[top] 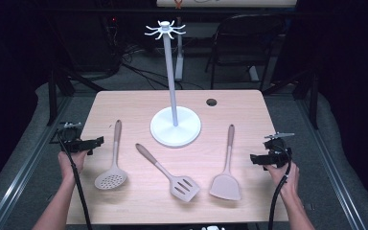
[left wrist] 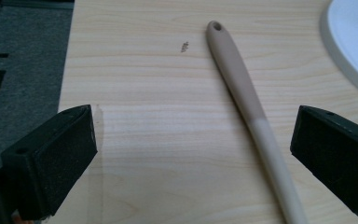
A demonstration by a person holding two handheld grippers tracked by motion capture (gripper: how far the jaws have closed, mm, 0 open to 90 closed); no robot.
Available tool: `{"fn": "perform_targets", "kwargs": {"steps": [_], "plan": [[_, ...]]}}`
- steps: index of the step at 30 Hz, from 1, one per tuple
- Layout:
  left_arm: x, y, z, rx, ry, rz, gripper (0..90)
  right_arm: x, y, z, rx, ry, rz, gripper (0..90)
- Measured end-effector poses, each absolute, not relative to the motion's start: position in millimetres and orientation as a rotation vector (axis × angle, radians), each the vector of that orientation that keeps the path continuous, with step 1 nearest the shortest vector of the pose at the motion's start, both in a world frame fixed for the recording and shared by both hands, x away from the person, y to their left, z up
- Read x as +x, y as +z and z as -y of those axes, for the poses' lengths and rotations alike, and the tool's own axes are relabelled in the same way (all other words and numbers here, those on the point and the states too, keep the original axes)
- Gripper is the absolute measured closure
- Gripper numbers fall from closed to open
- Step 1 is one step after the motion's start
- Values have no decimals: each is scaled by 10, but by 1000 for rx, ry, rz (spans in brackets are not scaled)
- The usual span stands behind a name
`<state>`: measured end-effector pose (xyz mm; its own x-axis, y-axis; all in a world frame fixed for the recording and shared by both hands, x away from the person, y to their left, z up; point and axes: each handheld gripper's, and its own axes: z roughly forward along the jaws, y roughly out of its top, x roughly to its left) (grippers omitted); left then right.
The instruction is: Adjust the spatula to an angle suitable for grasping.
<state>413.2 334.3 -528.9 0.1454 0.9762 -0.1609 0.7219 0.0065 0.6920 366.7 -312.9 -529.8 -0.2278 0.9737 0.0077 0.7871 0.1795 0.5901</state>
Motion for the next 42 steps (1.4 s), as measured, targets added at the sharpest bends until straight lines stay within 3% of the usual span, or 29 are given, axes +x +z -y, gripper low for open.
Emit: {"fn": "perform_targets", "kwargs": {"steps": [12,20,34,35,38,42], "plan": [[4094,-5154,-2999,1844,481,-1555,2,3642,-5273,2833,1650,761,-2260,71],[4065,-5145,-2809,1909,480,-1513,2,3660,-5295,2711,1673,779,-2296,155],[4047,-5153,-2686,1957,475,-1476,2,3826,-5482,2141,1673,619,-2396,435],[4047,-5153,-2686,1957,475,-1476,2,3826,-5482,2141,1673,619,-2396,435],[4034,-5155,-2668,1953,469,-1463,1,3866,-5516,2109,1666,573,-2388,545],[4019,-5151,-2644,1952,463,-1455,1,3876,-5526,2146,1672,623,-2395,584]]}}
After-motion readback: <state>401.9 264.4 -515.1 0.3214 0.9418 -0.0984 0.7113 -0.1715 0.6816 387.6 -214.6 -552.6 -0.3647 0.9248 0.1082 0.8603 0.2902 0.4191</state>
